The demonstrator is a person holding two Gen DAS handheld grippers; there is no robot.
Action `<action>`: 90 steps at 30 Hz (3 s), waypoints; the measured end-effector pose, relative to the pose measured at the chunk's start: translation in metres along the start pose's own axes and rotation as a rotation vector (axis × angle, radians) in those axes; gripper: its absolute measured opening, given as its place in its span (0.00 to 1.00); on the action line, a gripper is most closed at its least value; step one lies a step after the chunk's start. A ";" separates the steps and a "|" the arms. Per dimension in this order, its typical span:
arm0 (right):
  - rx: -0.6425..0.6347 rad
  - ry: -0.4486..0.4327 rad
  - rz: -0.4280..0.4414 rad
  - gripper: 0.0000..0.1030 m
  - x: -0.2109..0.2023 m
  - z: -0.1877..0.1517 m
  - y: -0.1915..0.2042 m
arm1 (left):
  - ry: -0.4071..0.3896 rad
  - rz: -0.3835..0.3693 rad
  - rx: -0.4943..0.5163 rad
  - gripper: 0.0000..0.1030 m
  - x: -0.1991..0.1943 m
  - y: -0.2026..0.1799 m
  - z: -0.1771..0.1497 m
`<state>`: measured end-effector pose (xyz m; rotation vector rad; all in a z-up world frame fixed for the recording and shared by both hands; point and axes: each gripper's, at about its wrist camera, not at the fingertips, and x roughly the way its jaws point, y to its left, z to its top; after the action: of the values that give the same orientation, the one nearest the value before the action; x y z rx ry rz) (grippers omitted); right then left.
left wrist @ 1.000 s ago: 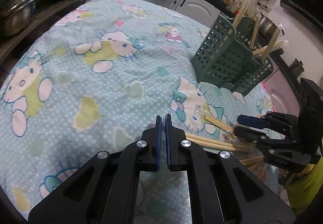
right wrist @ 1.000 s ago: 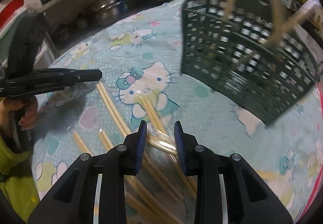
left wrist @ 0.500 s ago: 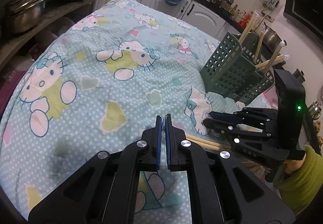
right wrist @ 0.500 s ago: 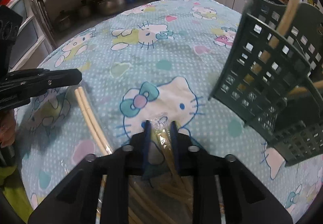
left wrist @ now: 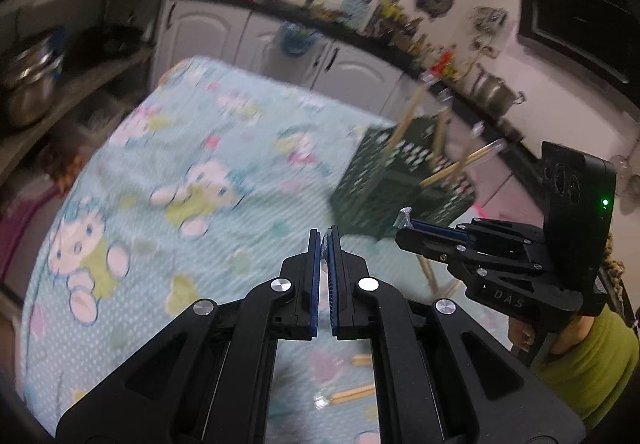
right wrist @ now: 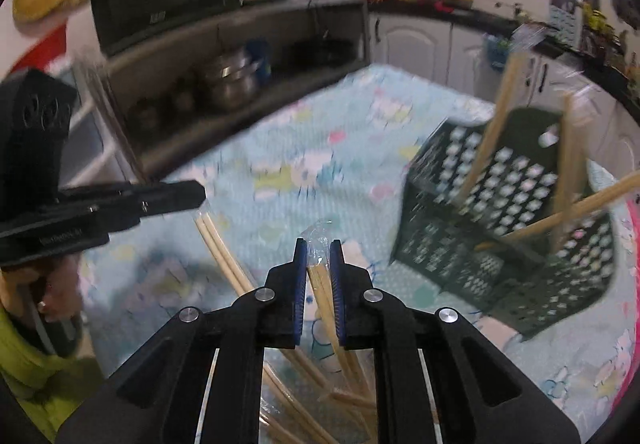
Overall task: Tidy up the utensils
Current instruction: 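Lift the chopsticks and carry both tools over the green caddy, then lower the chopsticks into the caddy slots and open both tools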
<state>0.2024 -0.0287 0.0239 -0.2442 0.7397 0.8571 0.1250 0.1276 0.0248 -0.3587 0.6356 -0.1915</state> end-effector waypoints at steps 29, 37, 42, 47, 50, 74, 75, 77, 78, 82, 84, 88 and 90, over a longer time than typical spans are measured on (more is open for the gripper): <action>0.105 -0.375 -0.140 0.05 -0.180 0.017 -0.054 | -0.131 -0.187 0.235 0.01 -0.021 -0.142 0.068; 0.121 -0.432 -0.197 0.05 -0.209 0.027 -0.076 | -0.157 -0.205 0.279 0.01 -0.017 -0.165 0.092; 0.129 -0.470 -0.229 0.05 -0.221 0.037 -0.088 | -0.178 -0.199 0.296 0.01 -0.019 -0.171 0.109; 0.139 -0.503 -0.255 0.05 -0.227 0.049 -0.102 | -0.210 -0.185 0.327 0.01 -0.026 -0.178 0.127; 0.143 -0.516 -0.273 0.05 -0.230 0.056 -0.109 | -0.232 -0.164 0.346 0.01 -0.031 -0.178 0.134; 0.202 -0.527 -0.348 0.05 -0.184 0.082 -0.142 | -0.239 -0.054 0.289 0.01 0.014 -0.139 0.150; 0.203 -0.520 -0.344 0.05 -0.179 0.080 -0.142 | -0.232 -0.053 0.290 0.01 0.017 -0.138 0.147; 0.203 -0.505 -0.346 0.05 -0.170 0.076 -0.143 | -0.218 -0.051 0.289 0.01 0.023 -0.135 0.143; 0.203 -0.500 -0.344 0.05 -0.167 0.074 -0.143 | -0.209 -0.051 0.285 0.01 0.027 -0.133 0.139; 0.197 -0.473 -0.350 0.05 -0.153 0.067 -0.141 | -0.183 -0.053 0.271 0.01 0.037 -0.127 0.131; 0.199 -0.464 -0.348 0.05 -0.148 0.064 -0.140 | -0.173 -0.054 0.266 0.01 0.040 -0.125 0.127; 0.205 -0.447 -0.341 0.05 -0.139 0.058 -0.139 | -0.156 -0.057 0.260 0.01 0.047 -0.122 0.121; 0.209 -0.434 -0.338 0.05 -0.134 0.054 -0.138 | -0.144 -0.059 0.257 0.01 0.051 -0.121 0.118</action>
<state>0.2764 -0.1723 0.1420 0.0080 0.3614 0.4812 0.2293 0.0333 0.1315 -0.1415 0.4517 -0.2974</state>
